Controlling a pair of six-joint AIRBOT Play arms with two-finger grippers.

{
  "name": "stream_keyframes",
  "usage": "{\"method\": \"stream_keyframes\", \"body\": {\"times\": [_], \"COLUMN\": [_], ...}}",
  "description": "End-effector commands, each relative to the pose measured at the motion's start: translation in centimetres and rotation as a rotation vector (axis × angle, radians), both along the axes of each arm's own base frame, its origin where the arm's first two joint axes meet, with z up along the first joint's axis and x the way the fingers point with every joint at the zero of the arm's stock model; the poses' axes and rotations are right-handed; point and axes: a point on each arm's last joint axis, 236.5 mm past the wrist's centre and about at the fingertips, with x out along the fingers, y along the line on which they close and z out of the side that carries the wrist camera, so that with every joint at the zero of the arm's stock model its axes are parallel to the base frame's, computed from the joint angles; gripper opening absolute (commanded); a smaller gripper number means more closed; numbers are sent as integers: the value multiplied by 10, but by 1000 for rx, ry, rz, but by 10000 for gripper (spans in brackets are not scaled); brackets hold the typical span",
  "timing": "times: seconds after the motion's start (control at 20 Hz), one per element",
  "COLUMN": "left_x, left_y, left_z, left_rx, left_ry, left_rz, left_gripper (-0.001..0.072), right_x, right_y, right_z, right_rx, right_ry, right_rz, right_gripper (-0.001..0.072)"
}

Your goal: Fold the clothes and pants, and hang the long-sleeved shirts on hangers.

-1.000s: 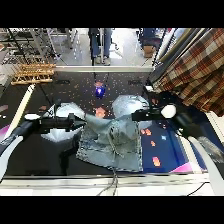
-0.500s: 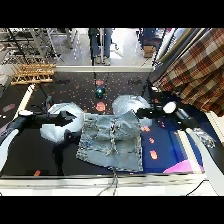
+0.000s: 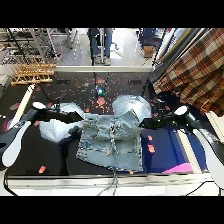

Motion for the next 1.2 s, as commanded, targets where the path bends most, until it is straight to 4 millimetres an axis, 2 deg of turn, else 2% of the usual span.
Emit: {"method": "stream_keyframes", "body": {"times": [0.0,0.15,0.3,0.4,0.6,0.65,0.7,0.75,0.85,1.0,1.15], "left_x": [-4,-8,-15,-23,-31,-34,-37,-39,-42,-36,-37], "left_y": [-14,-10,-12,-15,-31,-36,-42,-46,-50,-47,-43], "left_z": [-2,-7,-8,-10,-16,-18,-20,-21,-22,-21,-8], "left_rx": [25,54,43,31,31,30,30,31,36,42,27], "left_ry": [-78,-83,-65,-48,-63,-58,-54,-52,-55,-69,-79], "left_rz": [-133,-160,-183,-219,-282,-295,-308,-319,-334,-315,-313], "left_gripper": [573,571,570,561,517,451,377,335,181,14,14], "right_x": [-21,-31,-30,-25,-20,-19,-19,-20,-20,-20,-24], "right_y": [19,25,22,22,24,24,24,24,24,25,32], "right_z": [-9,-15,-22,-22,-19,-19,-19,-19,-19,-19,-6], "right_rx": [39,37,19,16,22,19,18,19,18,20,69], "right_ry": [16,0,-22,-50,-96,-102,-104,-105,-110,-109,-108], "right_rz": [148,214,216,219,234,237,242,245,251,255,257], "right_gripper": [464,462,457,394,336,321,268,264,54,33,32]}}
